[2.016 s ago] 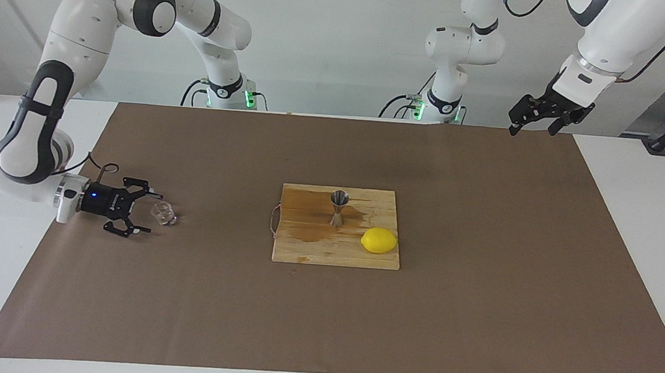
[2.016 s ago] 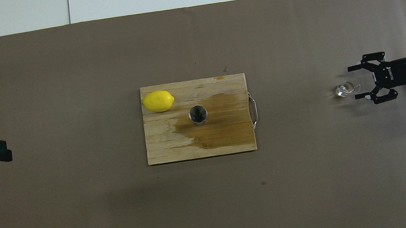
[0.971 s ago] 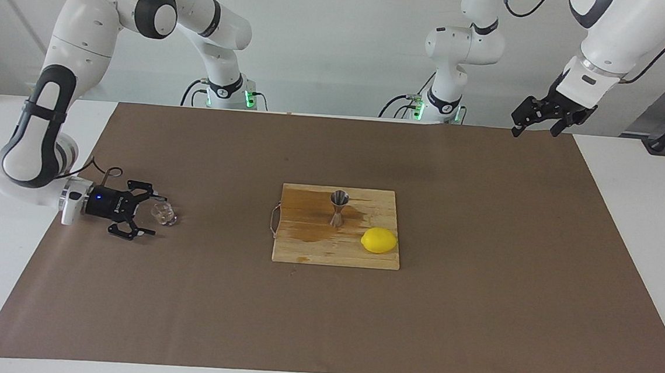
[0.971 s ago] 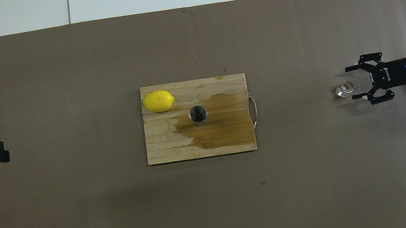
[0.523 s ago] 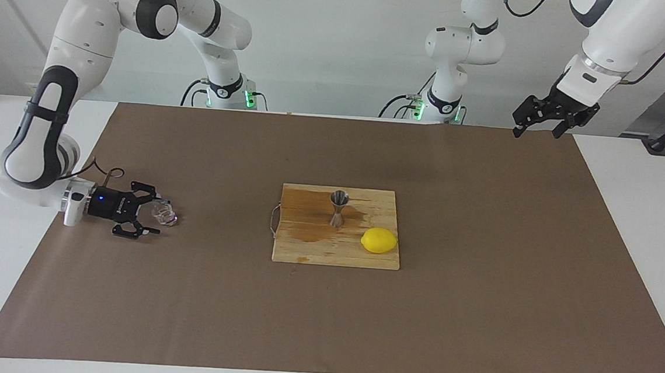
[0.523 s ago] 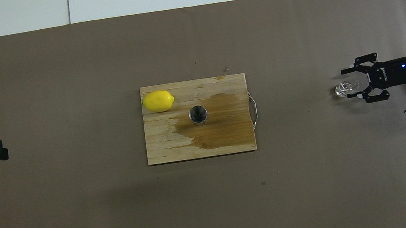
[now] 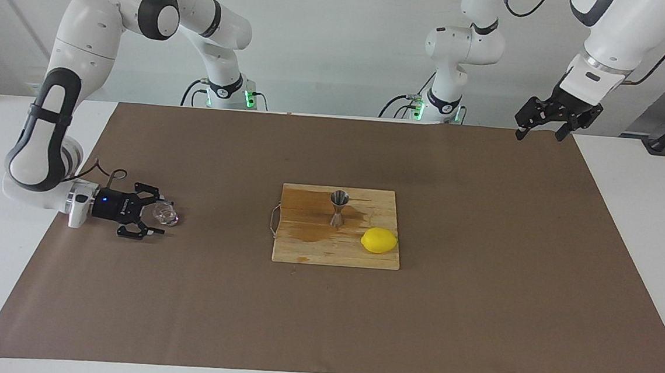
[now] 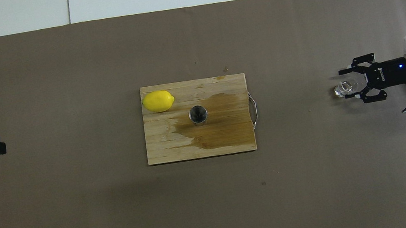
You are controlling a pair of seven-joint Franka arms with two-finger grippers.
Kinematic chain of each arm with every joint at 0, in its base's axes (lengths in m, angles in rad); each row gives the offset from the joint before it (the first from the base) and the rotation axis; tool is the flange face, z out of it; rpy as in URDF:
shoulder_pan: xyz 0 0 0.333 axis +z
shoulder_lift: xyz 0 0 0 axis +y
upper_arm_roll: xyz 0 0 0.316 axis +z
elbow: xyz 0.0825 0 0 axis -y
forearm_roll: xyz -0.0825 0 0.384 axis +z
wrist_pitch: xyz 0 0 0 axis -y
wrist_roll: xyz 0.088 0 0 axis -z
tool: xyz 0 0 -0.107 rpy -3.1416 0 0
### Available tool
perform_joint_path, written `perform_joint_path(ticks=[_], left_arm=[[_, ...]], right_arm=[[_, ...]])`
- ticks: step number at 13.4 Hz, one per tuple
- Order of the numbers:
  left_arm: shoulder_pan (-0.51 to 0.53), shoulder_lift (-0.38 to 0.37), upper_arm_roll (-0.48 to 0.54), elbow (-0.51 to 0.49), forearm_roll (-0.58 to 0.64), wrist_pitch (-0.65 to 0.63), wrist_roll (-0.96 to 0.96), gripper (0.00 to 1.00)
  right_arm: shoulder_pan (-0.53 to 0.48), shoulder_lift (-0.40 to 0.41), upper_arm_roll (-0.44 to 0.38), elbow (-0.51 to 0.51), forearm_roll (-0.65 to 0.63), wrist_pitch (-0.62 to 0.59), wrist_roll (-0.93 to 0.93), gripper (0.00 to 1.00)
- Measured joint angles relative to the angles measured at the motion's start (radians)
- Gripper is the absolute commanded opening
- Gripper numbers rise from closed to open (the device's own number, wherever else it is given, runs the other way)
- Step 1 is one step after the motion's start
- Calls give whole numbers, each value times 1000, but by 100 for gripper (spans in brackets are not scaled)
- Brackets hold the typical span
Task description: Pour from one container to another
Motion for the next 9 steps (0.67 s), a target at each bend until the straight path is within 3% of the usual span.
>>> perform_joint_path(ticks=[7, 9], left_arm=[[0, 0, 1, 0, 0, 38, 0, 100], [-1, 0, 0, -1, 0, 27, 0, 100]], right_arm=[[0, 3, 0, 0, 1, -5, 0, 77], [0, 3, 0, 0, 6, -5, 0, 70]])
